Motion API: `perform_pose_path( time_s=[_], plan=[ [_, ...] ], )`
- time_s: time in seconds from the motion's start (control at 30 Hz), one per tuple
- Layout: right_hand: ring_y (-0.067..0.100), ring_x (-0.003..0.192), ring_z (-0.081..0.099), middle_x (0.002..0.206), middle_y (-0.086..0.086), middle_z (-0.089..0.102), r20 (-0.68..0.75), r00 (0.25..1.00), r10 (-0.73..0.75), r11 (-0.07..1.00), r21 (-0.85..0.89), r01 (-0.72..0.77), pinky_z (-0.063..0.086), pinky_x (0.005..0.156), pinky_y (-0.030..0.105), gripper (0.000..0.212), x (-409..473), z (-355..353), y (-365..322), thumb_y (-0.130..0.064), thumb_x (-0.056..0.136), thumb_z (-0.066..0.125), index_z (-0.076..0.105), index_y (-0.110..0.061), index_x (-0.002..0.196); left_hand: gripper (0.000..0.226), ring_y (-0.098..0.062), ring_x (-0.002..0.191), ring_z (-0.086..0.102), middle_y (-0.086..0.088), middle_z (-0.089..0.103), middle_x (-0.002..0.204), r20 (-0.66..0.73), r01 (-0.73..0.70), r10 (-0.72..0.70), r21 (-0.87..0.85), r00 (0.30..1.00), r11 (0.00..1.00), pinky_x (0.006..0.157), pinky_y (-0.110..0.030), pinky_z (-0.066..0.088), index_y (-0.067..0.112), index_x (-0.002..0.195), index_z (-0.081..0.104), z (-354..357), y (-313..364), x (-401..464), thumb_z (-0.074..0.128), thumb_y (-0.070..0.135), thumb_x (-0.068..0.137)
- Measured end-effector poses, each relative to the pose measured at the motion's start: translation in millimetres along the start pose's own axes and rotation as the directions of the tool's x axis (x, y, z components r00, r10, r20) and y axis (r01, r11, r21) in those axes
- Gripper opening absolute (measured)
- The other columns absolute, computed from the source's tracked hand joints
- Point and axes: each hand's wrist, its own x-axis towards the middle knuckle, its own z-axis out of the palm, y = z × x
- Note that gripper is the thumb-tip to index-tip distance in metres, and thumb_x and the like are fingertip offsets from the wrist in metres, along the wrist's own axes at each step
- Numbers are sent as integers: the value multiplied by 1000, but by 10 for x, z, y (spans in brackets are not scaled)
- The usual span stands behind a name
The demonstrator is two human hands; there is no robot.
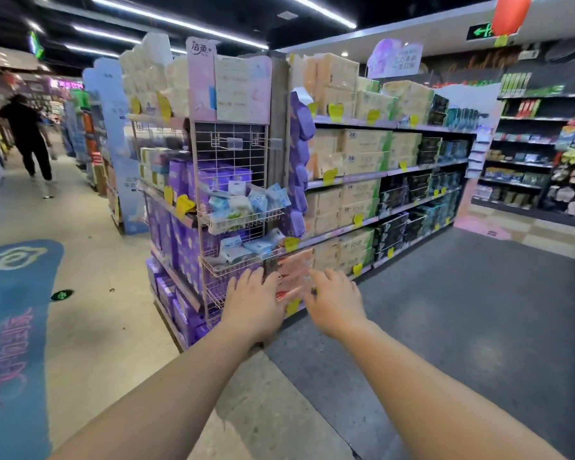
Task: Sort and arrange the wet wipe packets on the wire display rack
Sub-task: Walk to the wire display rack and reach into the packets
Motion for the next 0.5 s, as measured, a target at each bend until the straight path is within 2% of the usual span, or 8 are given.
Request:
perform_pose_path(
  time_s=[0.1,0.27,0.5],
  plan=[
    [27,142,20,150,6,34,22,998,-62,998,16,61,17,115,50,52,585,142,273,-42,94,42,32,-26,143,65,-30,142,19,-8,27,154,-33,56,-55,22,998,998,115,-51,13,26,142,28,270,70,546,37,58,86],
    [27,137,28,147,5,38,66,979,-194,981,15,194,21,113,50,51,1549,329,806,-42,93,42,33,-27,141,62,-27,139,24,-6,33,150,-91,180,-178,23,980,983,113,-50,16,26,140,31,704,291,1363,42,55,86],
    [26,139,26,149,6,36,96,934,-344,939,59,339,23,113,48,53,2753,541,1230,-43,93,43,34,-24,142,61,-28,142,20,-5,28,154,-111,326,-324,-5,940,946,115,-51,13,29,141,28,961,435,2270,43,54,87]
  ],
)
